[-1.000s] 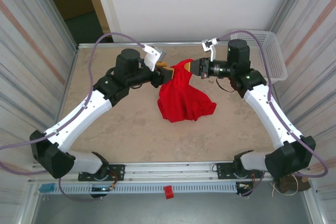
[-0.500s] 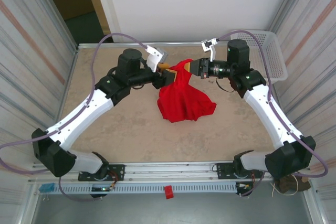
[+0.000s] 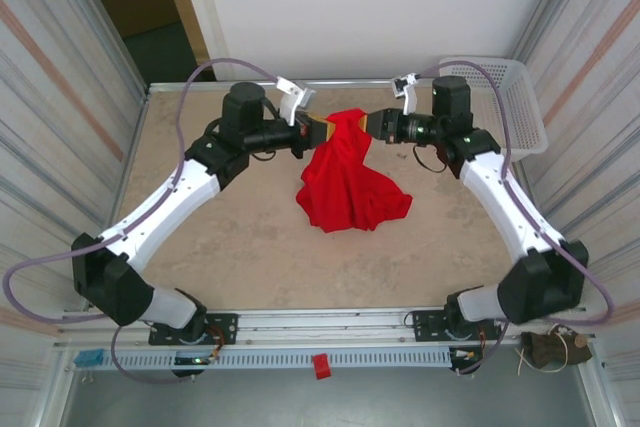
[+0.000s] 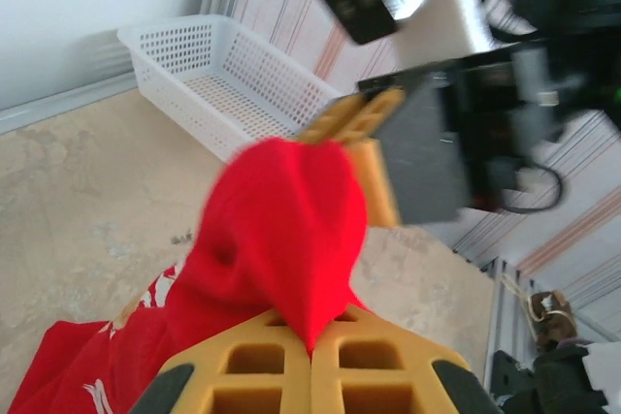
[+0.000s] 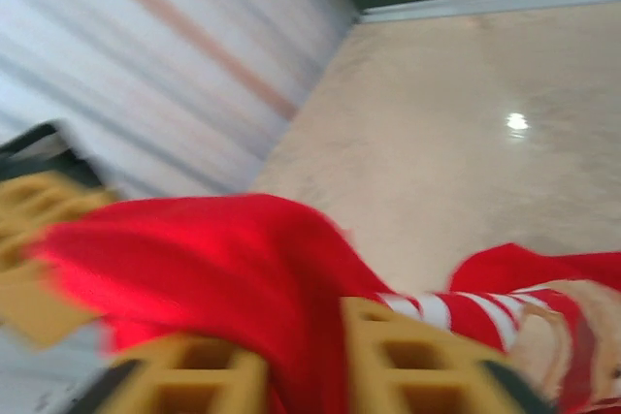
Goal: Fold the inside-out t-shirt
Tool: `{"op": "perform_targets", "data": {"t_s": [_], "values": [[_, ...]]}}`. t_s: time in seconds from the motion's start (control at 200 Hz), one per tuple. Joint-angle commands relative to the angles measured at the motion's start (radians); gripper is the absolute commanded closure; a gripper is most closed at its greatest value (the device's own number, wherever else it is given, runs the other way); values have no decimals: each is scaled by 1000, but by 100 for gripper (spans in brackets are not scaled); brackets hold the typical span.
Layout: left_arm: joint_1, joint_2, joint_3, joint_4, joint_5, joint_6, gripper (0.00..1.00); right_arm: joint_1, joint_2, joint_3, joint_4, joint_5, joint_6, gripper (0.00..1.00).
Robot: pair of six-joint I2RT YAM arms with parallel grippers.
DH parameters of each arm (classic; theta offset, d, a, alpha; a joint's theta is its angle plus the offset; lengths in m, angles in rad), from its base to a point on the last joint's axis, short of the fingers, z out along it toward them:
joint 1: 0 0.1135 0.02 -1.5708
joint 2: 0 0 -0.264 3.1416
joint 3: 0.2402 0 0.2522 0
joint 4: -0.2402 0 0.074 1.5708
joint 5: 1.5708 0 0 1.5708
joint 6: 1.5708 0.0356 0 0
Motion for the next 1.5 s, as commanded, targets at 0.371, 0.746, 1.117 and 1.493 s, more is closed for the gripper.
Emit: {"op": "perform_targets", "data": {"t_s": [0.371,0.746,1.117,1.493], "values": [[34,-74,-238,395,106,-407,100,192,-306,-142,-8,340,75,44],[29,-100,-237,384,92,-416,100,282,-103,-64,59,324,57,56],[95,-144,-359,417,-84,-534,57,165,-245,-55,33,243,3,100],[116,-159,-255,219,-76,-310,37,79,-282,-28,57,5,-81,100]]}}
